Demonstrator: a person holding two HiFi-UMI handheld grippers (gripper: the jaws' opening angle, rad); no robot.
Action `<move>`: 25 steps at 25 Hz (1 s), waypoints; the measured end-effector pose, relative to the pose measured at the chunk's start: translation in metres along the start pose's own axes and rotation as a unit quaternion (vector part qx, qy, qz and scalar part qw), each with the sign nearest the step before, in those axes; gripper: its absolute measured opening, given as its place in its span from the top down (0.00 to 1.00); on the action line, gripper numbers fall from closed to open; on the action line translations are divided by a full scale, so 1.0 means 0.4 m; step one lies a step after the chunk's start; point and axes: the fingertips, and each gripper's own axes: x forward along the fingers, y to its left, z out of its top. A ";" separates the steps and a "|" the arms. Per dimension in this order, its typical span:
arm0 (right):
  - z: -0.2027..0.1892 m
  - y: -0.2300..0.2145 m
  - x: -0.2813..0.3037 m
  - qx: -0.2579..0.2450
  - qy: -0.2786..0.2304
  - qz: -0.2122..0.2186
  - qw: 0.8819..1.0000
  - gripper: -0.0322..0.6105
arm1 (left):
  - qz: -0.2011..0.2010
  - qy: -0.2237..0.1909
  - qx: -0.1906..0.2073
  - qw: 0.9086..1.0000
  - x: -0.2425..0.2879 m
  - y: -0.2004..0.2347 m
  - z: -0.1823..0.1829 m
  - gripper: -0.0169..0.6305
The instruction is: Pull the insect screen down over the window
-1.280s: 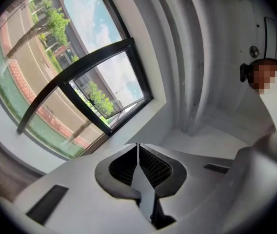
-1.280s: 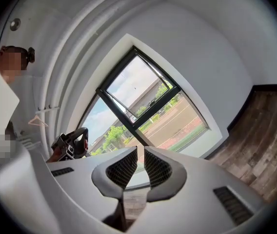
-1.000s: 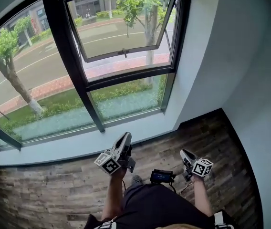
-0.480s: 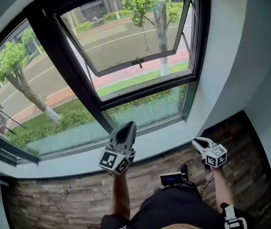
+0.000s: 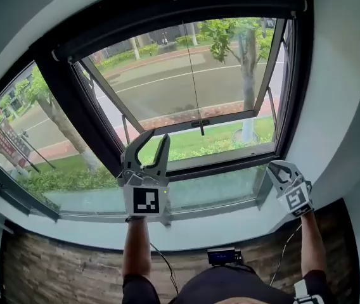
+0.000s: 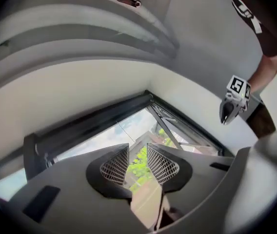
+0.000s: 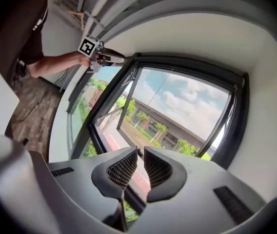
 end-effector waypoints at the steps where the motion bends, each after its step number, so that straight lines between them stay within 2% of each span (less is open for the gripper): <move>1: 0.031 -0.071 0.026 -0.036 -0.012 -0.012 0.999 0.88 | 0.013 0.000 0.037 0.999 0.054 0.025 0.025 0.81; 3: 0.116 -0.196 0.075 -0.100 -0.047 -0.036 0.993 0.88 | 0.033 0.006 0.102 0.994 0.150 0.074 0.073 0.81; 5: 0.223 -0.291 0.112 -0.155 -0.088 -0.055 0.982 0.88 | 0.052 0.018 0.155 0.986 0.226 0.122 0.117 0.81; 8: 0.416 -0.393 0.142 -0.249 -0.128 -0.095 0.955 0.88 | 0.078 0.043 0.224 0.970 0.320 0.198 0.165 0.81; 11: 0.591 -0.458 0.164 -0.329 -0.153 -0.131 0.923 0.88 | 0.090 0.074 0.269 0.956 0.401 0.273 0.171 0.81; 13: 0.685 -0.498 0.188 -0.357 -0.155 -0.142 0.910 0.88 | 0.090 0.089 0.281 0.951 0.449 0.320 0.162 0.81; 16: 0.789 -0.534 0.235 -0.375 -0.148 -0.146 0.903 0.88 | 0.090 0.103 0.296 0.945 0.494 0.365 0.135 0.81; 19: 0.860 -0.554 0.288 -0.392 -0.131 -0.147 0.898 0.88 | 0.077 0.105 0.297 0.946 0.537 0.388 0.122 0.81; 22: 0.903 -0.570 0.329 -0.394 -0.118 -0.141 0.901 0.88 | 0.066 0.097 0.298 0.947 0.567 0.402 0.138 0.81; 25: 0.915 -0.581 0.357 -0.395 -0.104 -0.131 0.903 0.88 | 0.044 0.108 0.307 0.944 0.591 0.403 0.133 0.81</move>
